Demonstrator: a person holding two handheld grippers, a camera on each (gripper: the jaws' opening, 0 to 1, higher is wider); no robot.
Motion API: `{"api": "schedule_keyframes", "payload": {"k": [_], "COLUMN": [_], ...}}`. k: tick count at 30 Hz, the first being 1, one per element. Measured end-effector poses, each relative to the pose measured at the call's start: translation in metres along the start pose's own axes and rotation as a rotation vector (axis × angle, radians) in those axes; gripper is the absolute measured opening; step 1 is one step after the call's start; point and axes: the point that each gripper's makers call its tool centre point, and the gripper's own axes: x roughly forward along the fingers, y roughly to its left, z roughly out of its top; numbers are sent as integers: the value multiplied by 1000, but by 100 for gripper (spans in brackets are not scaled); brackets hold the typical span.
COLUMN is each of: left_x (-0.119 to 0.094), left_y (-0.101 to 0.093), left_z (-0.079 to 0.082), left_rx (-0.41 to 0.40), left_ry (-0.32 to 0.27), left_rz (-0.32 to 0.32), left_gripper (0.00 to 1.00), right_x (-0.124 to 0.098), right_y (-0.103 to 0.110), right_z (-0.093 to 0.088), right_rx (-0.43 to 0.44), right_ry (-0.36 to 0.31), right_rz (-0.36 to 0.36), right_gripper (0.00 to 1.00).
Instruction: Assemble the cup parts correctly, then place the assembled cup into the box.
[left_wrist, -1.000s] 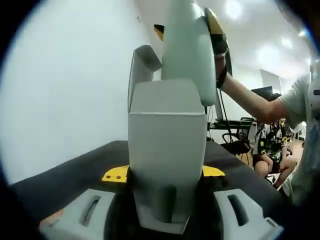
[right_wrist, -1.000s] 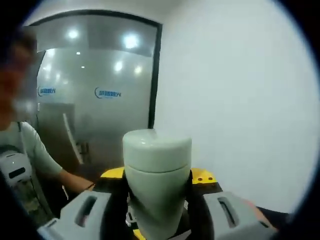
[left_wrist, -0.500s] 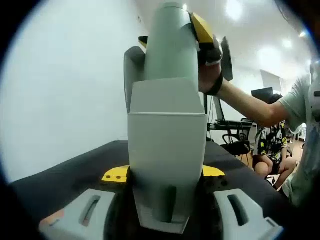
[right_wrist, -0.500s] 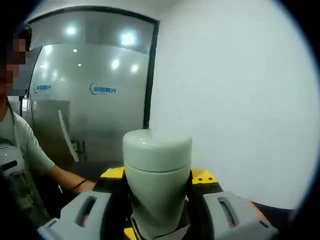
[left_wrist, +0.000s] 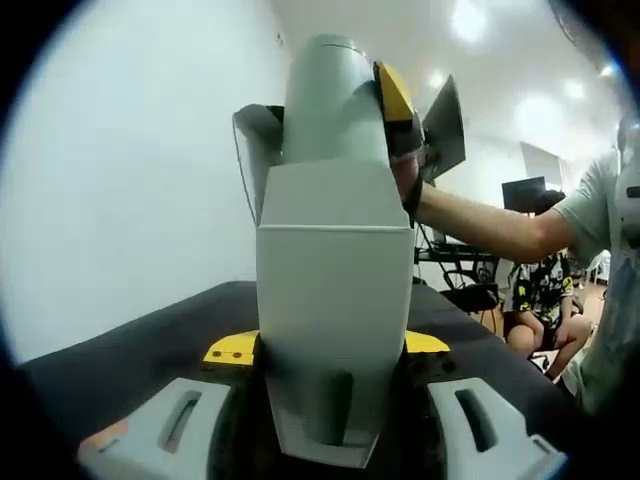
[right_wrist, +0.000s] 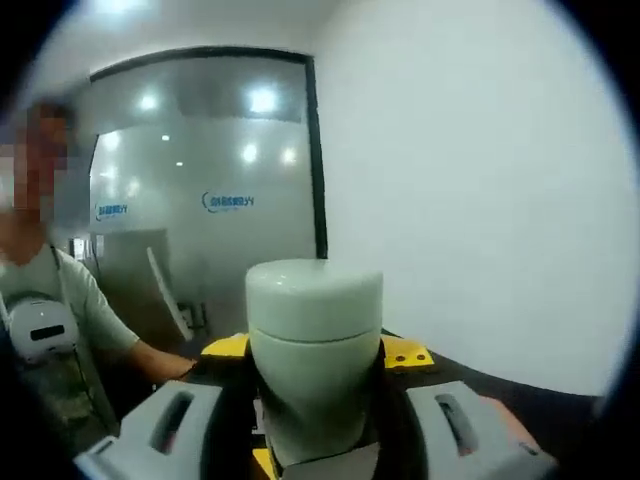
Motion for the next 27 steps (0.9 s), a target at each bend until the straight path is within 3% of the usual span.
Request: {"api": "schedule_keyframes", "payload": {"k": [3, 11, 13, 27], "left_x": [1, 3, 3, 4], "left_y": [2, 4, 6, 7], "left_z": [0, 1, 0, 1], "left_rx": [-6, -17, -16, -29], "left_ry": [-2, -5, -3, -5], "left_rz": [-1, 1, 2, 5], "left_gripper": [47, 47, 47, 47], "right_x": [3, 3, 4, 1], "right_y": [3, -3, 0, 0], "right_z": [-6, -6, -13, -14], "right_rx": [-30, -60, -97, -137], "right_ry": [30, 37, 74, 103], "right_rz": [11, -26, -15, -51], "right_gripper": [44, 44, 43, 42]}}
